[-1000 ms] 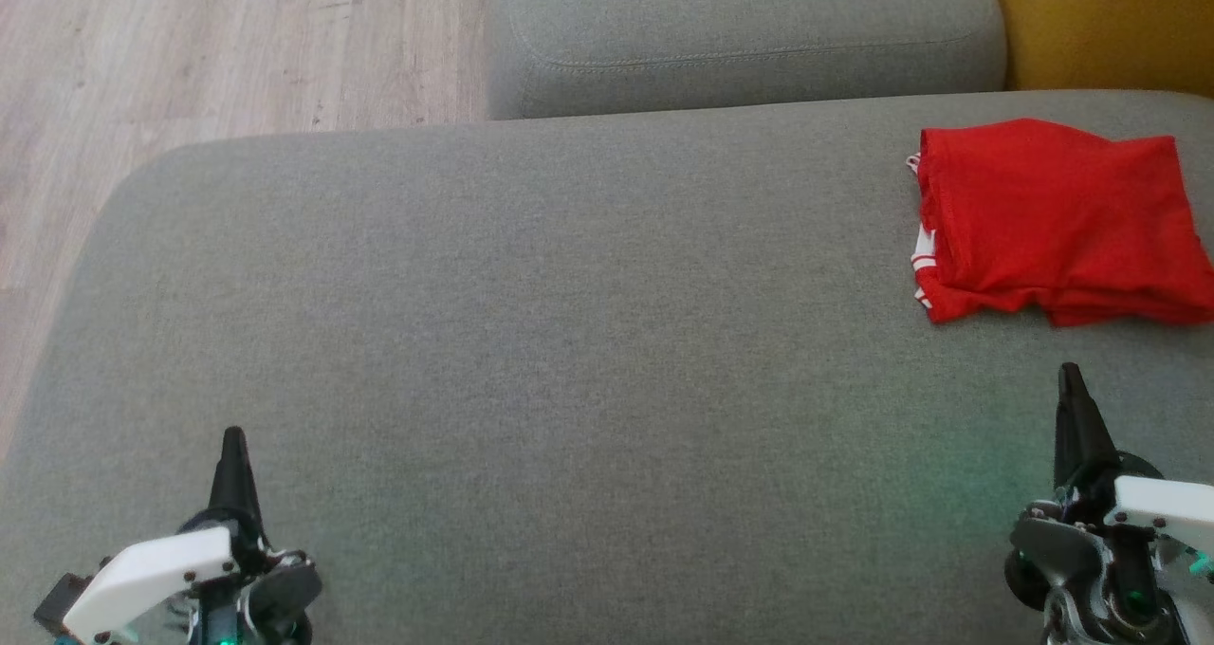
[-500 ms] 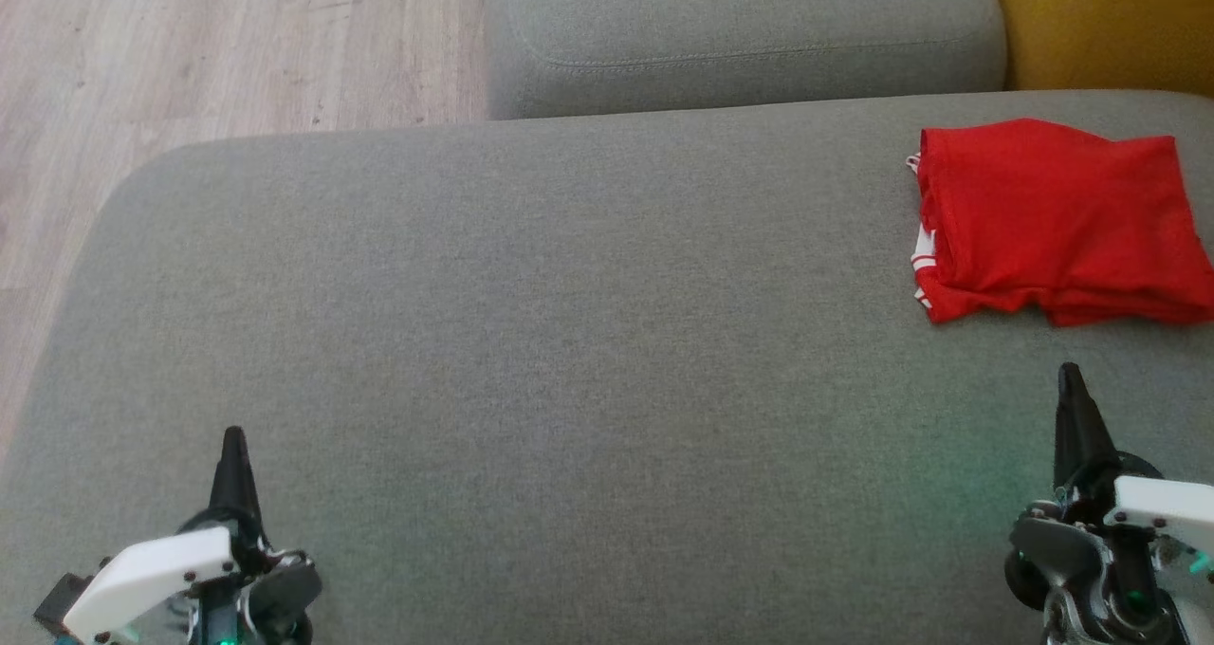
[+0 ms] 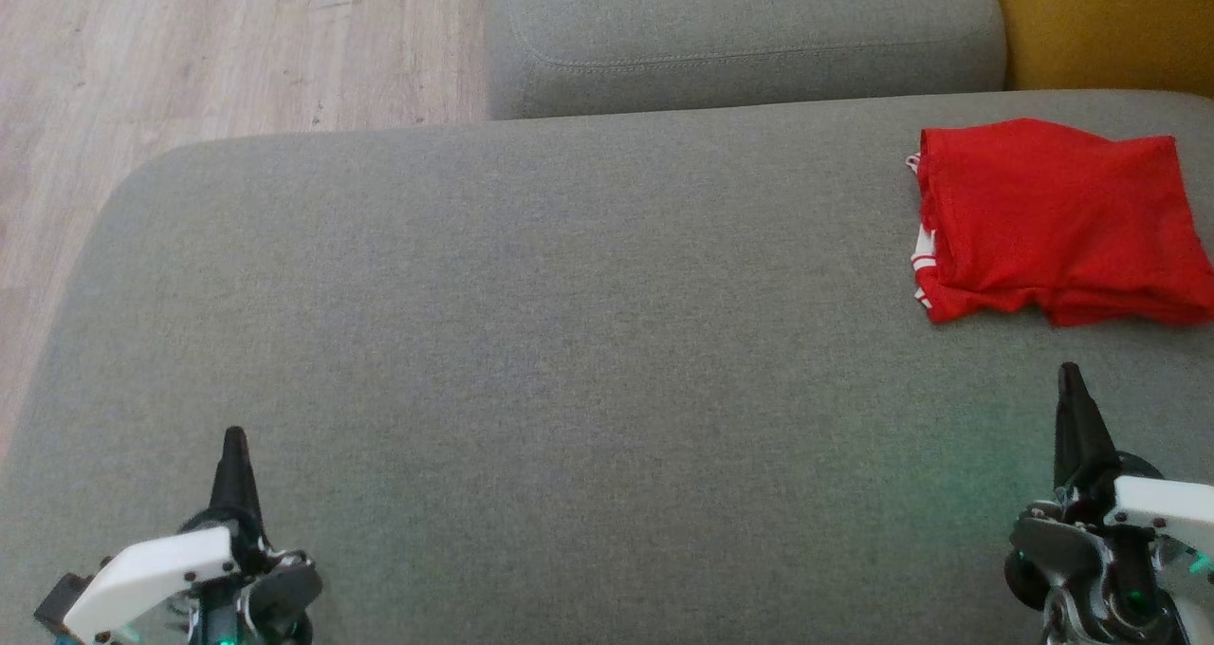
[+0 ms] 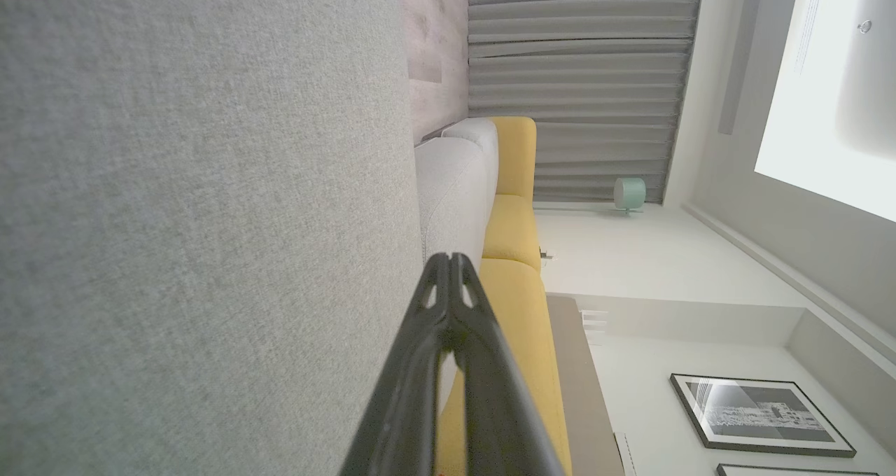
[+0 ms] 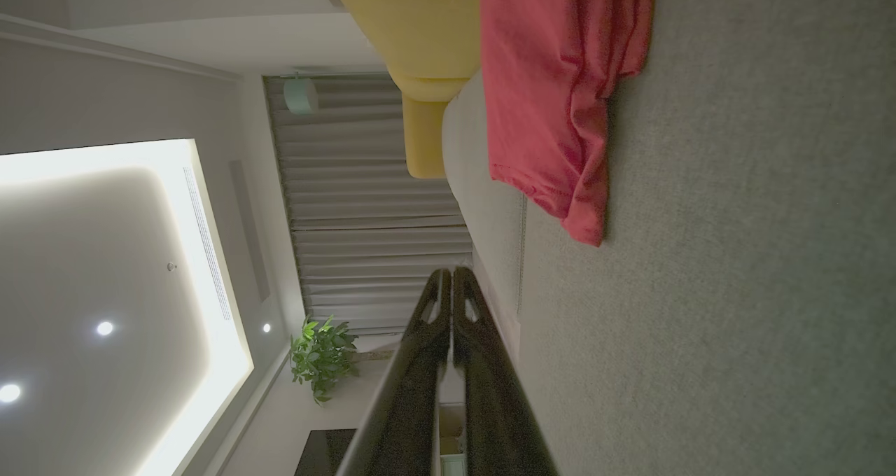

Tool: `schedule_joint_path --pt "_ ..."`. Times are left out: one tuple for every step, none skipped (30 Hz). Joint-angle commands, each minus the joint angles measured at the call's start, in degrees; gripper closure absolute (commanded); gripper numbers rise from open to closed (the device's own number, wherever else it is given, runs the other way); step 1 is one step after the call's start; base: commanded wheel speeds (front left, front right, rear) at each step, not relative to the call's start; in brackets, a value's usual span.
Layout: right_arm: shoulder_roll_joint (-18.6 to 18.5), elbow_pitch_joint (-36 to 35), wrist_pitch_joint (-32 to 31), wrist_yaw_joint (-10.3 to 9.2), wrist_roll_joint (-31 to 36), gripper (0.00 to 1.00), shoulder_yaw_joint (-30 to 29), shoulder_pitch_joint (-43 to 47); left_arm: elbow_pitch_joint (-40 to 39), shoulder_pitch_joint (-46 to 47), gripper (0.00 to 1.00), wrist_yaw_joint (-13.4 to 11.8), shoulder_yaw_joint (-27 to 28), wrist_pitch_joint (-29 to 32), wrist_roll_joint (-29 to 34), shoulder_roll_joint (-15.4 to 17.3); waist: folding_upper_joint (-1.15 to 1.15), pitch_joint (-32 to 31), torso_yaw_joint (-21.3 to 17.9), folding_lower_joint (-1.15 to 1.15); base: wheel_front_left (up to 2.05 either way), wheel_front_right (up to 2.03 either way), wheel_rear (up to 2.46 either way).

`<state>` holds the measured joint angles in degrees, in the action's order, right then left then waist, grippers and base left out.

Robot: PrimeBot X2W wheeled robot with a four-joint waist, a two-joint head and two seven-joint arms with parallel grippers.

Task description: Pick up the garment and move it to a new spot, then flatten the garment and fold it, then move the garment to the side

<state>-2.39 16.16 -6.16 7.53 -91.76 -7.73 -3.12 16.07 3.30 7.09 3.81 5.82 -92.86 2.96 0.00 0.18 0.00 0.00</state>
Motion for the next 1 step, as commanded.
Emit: schedule_joint_path --pt "-0.49 -2.13 -0.33 -0.04 -0.40 1.00 1.21 -3.07 -2.04 2.84 1.00 0.40 2.19 0.25 0.27 0.32 0.00 0.00 0.00 0.00 0.00 0.00 0.00"
